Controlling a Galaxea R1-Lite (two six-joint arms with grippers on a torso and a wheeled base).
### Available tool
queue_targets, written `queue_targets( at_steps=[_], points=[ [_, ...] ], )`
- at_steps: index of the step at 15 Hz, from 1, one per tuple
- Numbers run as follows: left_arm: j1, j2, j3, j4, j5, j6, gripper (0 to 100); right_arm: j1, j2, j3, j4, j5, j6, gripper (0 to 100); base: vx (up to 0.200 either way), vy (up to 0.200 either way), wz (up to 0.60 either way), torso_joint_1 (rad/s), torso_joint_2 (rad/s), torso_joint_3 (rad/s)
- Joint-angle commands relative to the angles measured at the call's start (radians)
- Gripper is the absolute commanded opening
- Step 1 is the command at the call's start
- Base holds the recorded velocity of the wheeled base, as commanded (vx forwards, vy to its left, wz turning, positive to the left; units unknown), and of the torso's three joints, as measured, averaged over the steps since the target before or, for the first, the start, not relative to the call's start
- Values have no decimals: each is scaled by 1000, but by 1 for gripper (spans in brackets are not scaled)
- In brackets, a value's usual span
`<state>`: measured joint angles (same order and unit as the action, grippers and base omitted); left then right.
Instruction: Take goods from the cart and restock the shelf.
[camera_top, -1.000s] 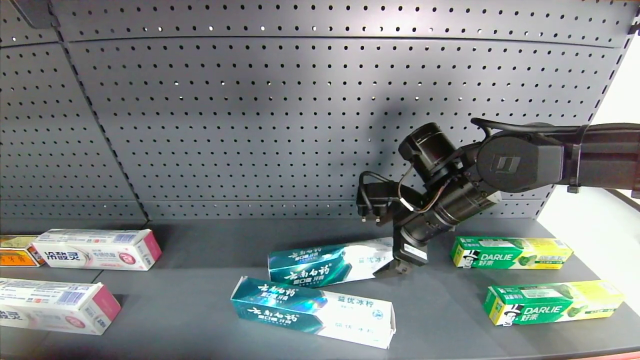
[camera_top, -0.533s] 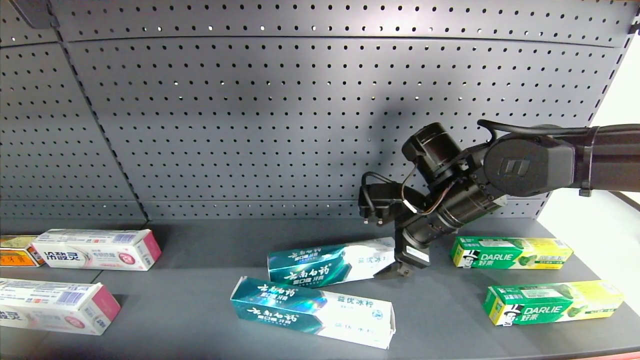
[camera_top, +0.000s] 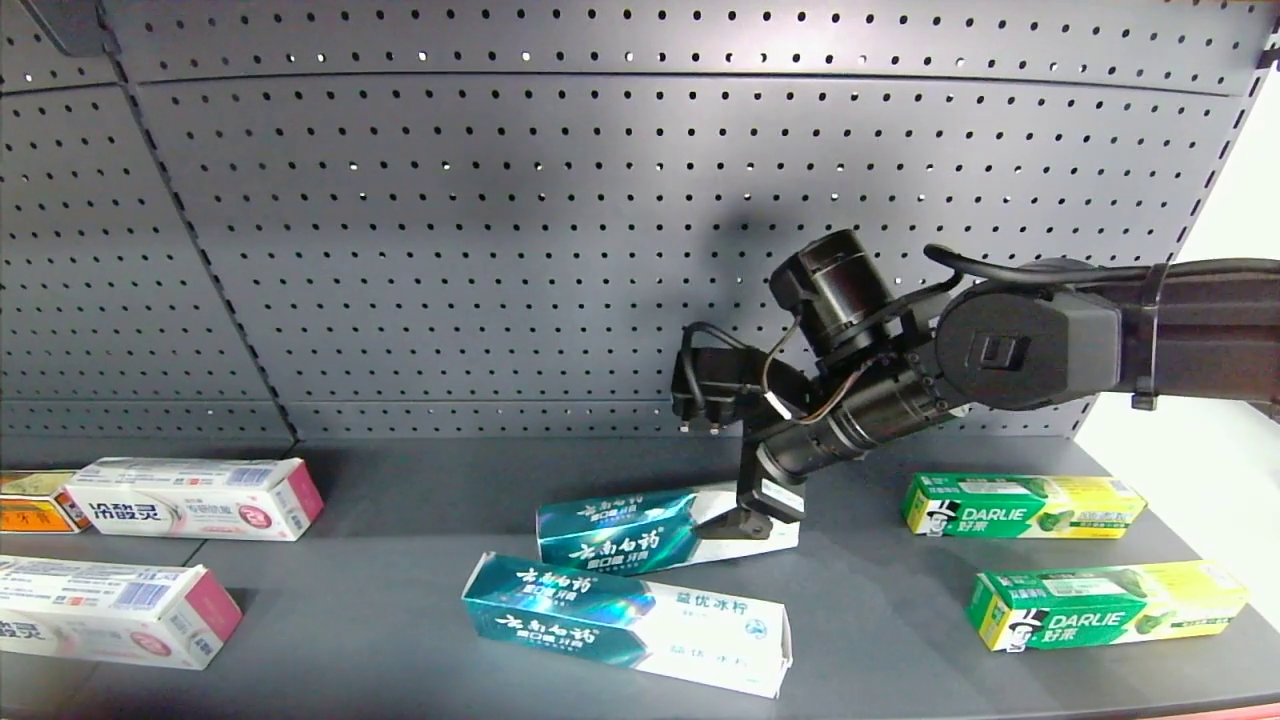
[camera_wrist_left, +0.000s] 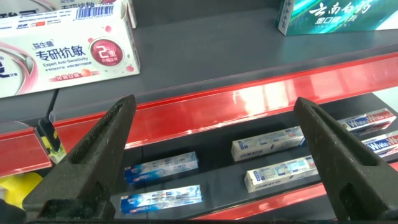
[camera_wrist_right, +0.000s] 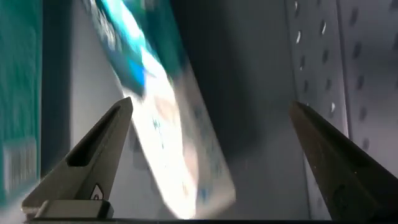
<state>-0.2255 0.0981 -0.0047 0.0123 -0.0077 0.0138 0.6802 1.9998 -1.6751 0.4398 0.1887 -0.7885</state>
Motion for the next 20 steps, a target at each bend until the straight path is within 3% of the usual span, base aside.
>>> queue_targets(
  at_steps=[1,9,20],
  points=[
    [0,2,0,0,0,0,100,30,40,-37,-12,0,3,100,0,0,0,0,0,0],
    [0,2,0,0,0,0,100,101,114,-129,-13,-5,18,100,0,0,0,0,0,0],
    [0,2,0,0,0,0,100,122,151,-173,-15,-11,18,100,0,0,0,0,0,0]
  ],
)
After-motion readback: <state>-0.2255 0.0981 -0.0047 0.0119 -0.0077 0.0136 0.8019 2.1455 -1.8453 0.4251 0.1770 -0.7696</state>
